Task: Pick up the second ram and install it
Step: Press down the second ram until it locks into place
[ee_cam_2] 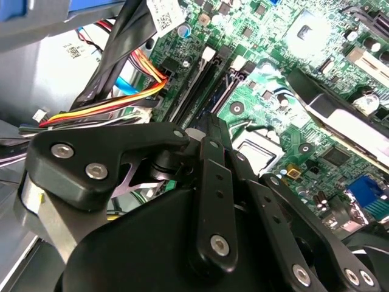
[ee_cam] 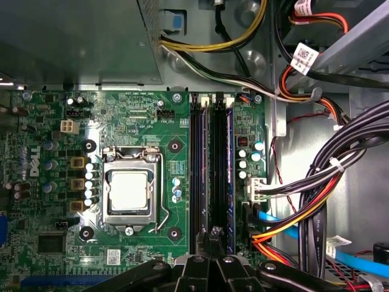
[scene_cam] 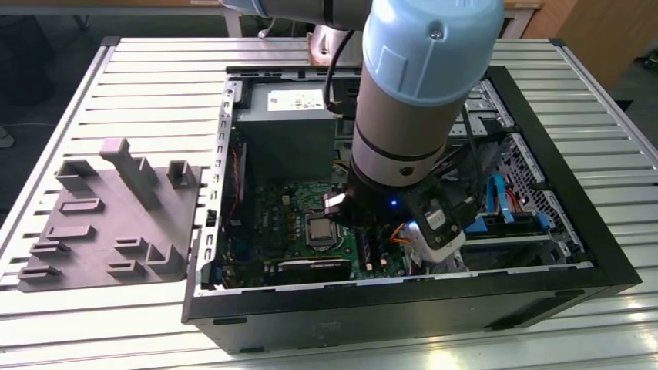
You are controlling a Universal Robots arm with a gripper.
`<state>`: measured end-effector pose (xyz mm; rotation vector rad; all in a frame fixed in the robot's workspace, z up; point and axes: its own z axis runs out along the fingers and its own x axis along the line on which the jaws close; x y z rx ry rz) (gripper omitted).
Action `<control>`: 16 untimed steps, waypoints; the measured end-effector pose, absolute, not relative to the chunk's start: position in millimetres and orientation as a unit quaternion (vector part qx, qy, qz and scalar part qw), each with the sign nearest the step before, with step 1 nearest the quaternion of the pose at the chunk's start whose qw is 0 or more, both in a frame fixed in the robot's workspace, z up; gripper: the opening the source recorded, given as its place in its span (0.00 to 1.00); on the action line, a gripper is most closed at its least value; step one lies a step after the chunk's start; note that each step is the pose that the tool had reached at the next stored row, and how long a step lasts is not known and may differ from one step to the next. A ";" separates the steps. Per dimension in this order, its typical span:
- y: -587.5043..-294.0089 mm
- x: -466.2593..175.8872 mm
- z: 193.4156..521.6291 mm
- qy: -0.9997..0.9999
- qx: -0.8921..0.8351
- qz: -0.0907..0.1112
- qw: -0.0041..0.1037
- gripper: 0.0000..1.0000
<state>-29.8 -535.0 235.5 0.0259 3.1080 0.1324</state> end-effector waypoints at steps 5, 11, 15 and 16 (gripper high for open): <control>-535.3 -29.9 234.5 0.999 0.008 0.042 0.015 0.11; -536.6 -29.9 232.6 0.999 0.008 0.043 0.015 0.11; -537.1 -29.9 231.1 0.999 0.008 0.042 0.015 0.11; -537.1 -29.9 231.1 0.999 0.008 0.042 0.015 0.11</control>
